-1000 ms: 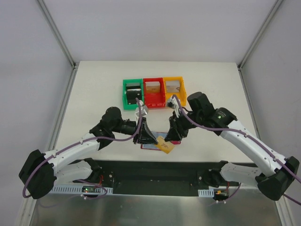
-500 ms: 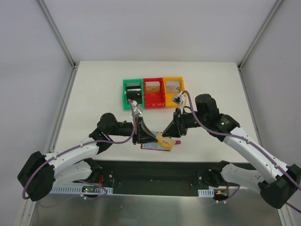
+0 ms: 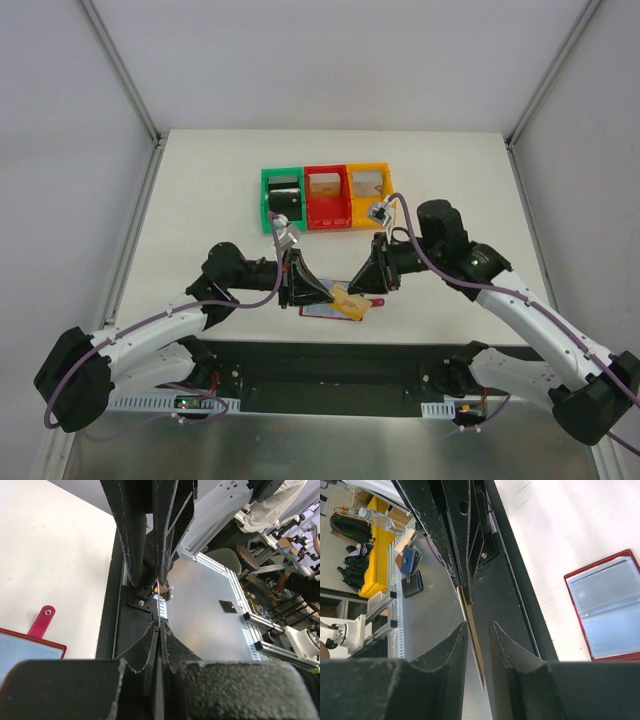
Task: Take the credit cards out of the card holder
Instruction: Place the credit card in the storage box.
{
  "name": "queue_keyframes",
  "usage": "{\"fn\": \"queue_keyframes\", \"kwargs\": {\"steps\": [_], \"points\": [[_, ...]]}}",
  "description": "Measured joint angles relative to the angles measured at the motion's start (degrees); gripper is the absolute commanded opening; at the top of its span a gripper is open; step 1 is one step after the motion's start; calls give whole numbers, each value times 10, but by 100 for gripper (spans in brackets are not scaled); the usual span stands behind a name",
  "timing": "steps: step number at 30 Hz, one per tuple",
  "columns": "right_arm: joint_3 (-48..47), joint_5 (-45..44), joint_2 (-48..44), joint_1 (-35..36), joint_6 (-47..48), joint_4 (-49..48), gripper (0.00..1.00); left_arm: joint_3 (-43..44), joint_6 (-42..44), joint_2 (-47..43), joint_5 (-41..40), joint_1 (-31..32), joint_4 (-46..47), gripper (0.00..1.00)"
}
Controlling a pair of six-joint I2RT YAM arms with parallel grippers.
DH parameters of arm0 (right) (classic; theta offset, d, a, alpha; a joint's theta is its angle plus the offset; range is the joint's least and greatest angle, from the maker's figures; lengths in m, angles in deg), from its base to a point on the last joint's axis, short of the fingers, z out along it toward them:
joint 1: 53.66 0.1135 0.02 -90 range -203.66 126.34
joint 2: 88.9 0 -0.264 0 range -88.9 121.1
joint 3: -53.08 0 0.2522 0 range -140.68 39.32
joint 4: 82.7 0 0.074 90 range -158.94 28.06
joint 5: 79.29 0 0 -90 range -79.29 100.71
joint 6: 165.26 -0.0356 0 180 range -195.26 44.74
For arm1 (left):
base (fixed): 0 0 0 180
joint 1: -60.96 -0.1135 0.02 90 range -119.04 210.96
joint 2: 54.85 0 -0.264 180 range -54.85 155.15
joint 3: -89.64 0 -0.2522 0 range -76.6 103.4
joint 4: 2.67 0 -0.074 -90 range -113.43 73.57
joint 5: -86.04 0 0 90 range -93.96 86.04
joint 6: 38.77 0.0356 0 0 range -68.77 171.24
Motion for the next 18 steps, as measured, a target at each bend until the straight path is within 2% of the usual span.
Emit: {"fn": "queue_keyframes", "kwargs": {"steps": [7,18], "points": [[-1,9,0,0,24,29,19,0,0,-2,2,-1,-12,0],[-20,21,3,0,50,67,19,0,0,-1,5,-4,-13,0]]}}
